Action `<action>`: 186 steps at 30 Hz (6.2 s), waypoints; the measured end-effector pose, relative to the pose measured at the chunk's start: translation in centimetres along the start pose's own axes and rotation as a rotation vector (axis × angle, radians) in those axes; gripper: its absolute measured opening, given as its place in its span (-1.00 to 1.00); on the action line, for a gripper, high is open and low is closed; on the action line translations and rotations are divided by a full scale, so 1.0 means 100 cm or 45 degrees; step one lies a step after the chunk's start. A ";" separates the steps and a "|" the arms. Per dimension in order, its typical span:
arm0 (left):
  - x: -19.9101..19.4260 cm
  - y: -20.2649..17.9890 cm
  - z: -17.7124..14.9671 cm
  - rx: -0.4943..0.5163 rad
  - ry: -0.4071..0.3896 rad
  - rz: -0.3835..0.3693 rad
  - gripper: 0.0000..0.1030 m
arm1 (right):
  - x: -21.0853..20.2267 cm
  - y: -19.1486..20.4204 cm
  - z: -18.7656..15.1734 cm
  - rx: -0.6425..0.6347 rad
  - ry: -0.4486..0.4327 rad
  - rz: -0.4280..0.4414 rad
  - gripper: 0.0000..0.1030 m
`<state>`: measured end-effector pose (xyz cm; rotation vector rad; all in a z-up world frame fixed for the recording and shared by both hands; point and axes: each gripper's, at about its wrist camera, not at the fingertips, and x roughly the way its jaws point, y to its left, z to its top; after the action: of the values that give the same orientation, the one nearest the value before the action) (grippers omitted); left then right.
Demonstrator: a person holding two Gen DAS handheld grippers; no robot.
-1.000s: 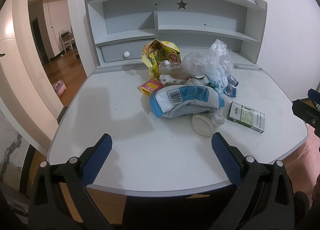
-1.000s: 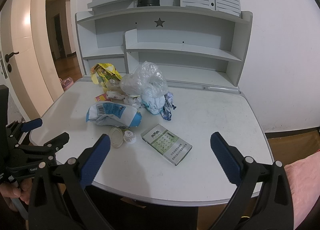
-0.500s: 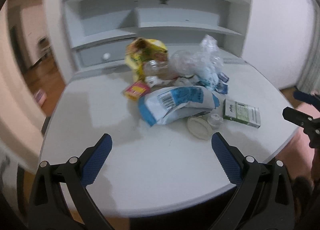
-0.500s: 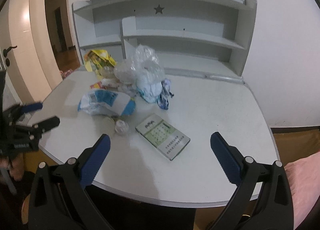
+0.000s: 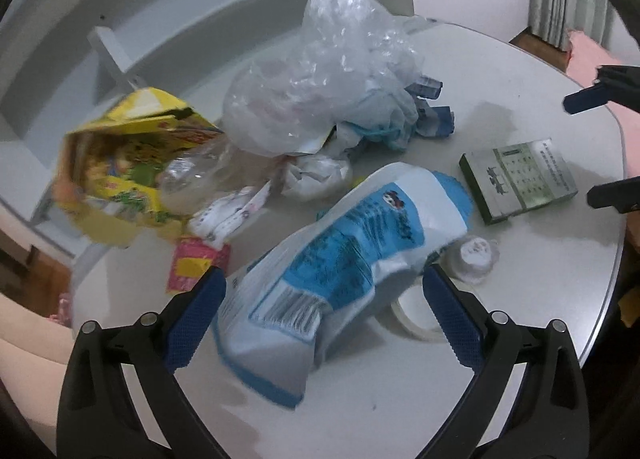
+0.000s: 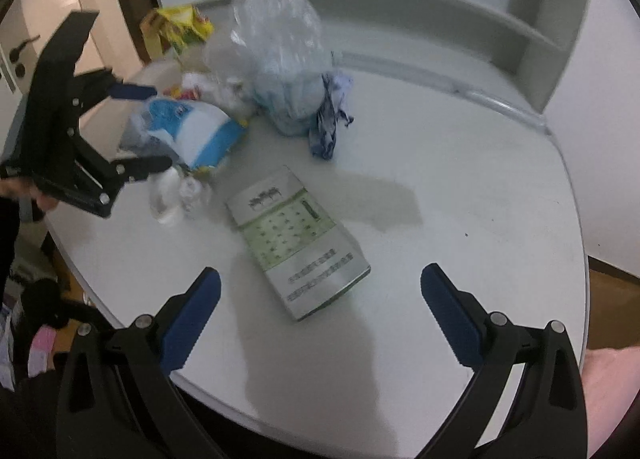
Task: Collect trash
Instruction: 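Grasp the blue-and-white snack bag with the left gripper while the right grasps the cigarette box, then carry both items over the black bin and open both grippers to drop them, then grasp the white tape roll with the left gripper while the right grasps the bottle cap, then carry both items over the black bin and open both grippers to drop them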
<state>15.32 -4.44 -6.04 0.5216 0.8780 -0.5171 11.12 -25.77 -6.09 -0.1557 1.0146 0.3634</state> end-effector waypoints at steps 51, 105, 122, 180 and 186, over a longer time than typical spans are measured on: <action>0.193 -0.540 0.080 0.226 0.440 -0.868 -0.41 | -0.075 -0.209 -0.528 1.753 0.058 -0.445 0.16; -0.064 0.061 -0.108 -0.742 -0.033 0.066 0.87 | 0.041 0.093 0.032 0.038 -0.076 0.099 0.14; -0.036 0.029 -0.090 -0.660 0.010 -0.059 0.87 | 0.056 0.097 0.038 -0.026 -0.073 0.058 -0.41; 0.184 -0.597 0.050 0.412 0.255 -0.847 -0.14 | -0.055 -0.215 -0.563 1.767 0.064 -0.499 -0.41; 0.198 -0.604 0.041 0.417 0.292 -0.865 -0.10 | -0.052 -0.215 -0.564 1.781 0.070 -0.486 -0.41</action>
<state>-8.93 -56.86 -32.89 0.5817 1.2012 -1.2534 -28.60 -63.51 -32.06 0.8965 1.0677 -0.7346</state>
